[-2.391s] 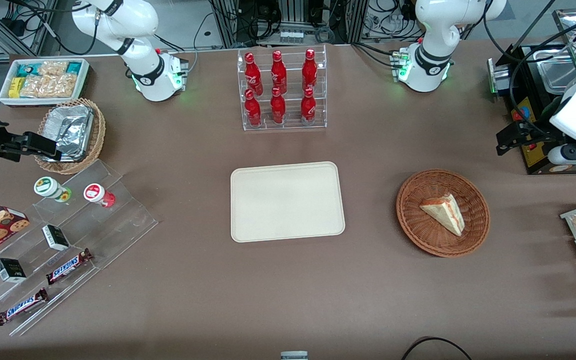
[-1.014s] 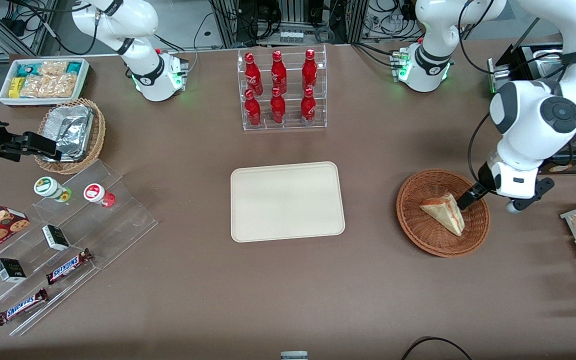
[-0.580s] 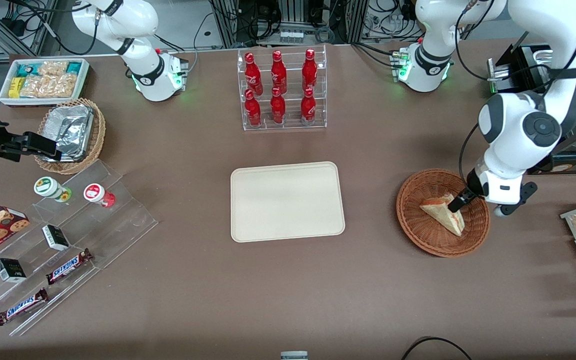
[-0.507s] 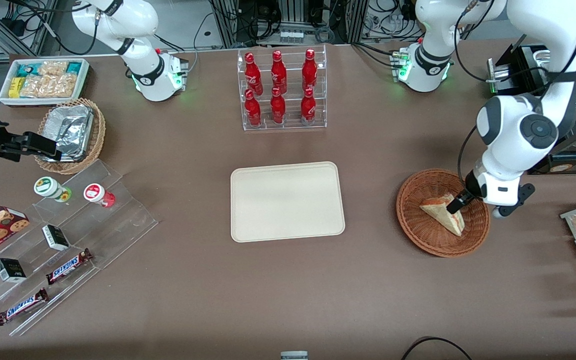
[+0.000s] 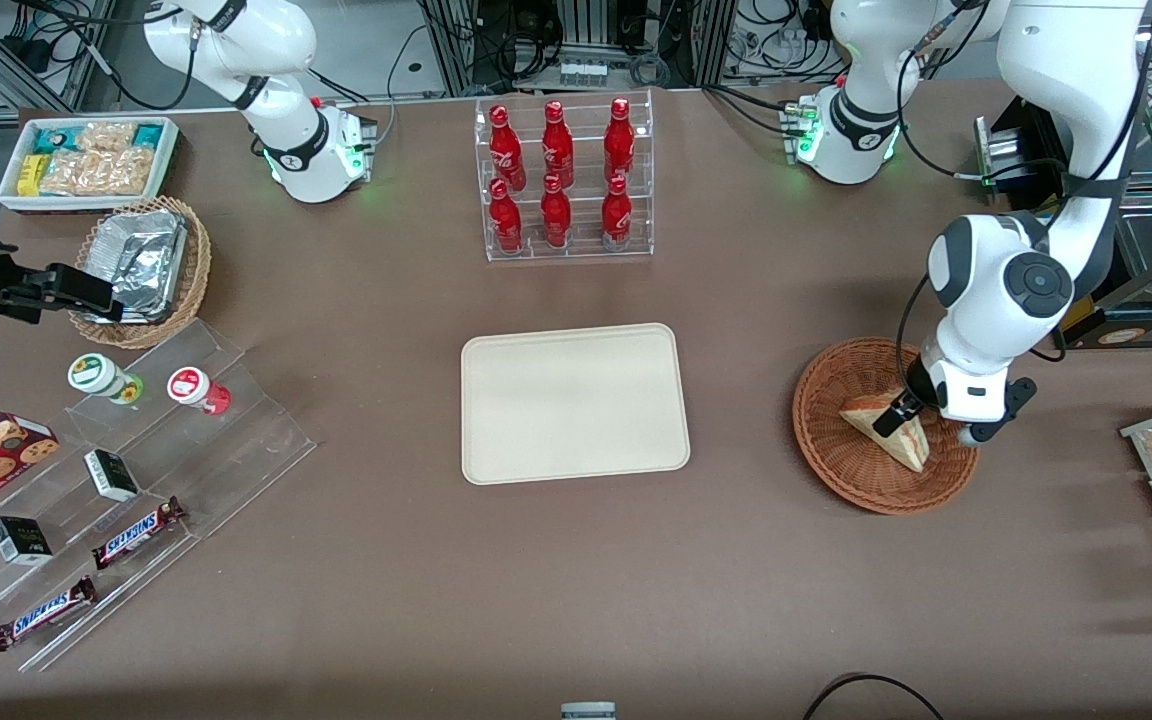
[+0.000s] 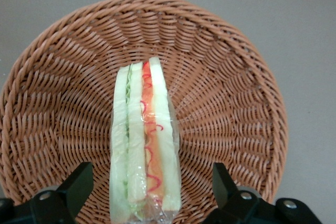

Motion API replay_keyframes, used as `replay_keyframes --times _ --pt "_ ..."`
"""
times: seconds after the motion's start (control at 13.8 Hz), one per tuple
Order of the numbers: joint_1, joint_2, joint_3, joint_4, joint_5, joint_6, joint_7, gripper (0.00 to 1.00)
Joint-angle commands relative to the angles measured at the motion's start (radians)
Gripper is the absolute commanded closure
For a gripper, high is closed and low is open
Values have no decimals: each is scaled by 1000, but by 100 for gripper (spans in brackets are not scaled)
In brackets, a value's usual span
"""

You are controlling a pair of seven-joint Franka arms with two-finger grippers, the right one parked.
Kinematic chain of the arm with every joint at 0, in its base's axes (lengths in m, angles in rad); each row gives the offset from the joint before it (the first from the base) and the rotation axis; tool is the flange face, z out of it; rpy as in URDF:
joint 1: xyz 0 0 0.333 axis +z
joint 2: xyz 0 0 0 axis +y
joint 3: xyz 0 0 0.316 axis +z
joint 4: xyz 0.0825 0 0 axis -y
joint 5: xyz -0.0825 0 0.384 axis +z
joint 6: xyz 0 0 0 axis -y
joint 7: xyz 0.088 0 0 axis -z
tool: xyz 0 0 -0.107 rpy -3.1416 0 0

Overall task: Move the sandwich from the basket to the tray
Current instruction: 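Lower the left gripper onto the wrapped sandwich and close on it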

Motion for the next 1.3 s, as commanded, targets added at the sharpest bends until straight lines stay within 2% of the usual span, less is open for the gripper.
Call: replay_keyframes --times 0.0,0.29,0.36,0.51,0.58,0.94,1.09,1.23 --pt "-6 -1 2 -20 16 25 -31 0" --pt "-6 25 2 -18 16 34 -30 1" --pt "-6 28 2 -17 18 35 -28 20" --pt "-6 32 2 -14 16 35 -30 82" --pt "-6 31 2 -12 16 34 -30 100" --pt "-25 5 3 34 22 -7 -13 100" --pt "-52 -26 2 113 67 -165 -13 100" --pt "-90 -50 0 219 79 -352 -8 100"
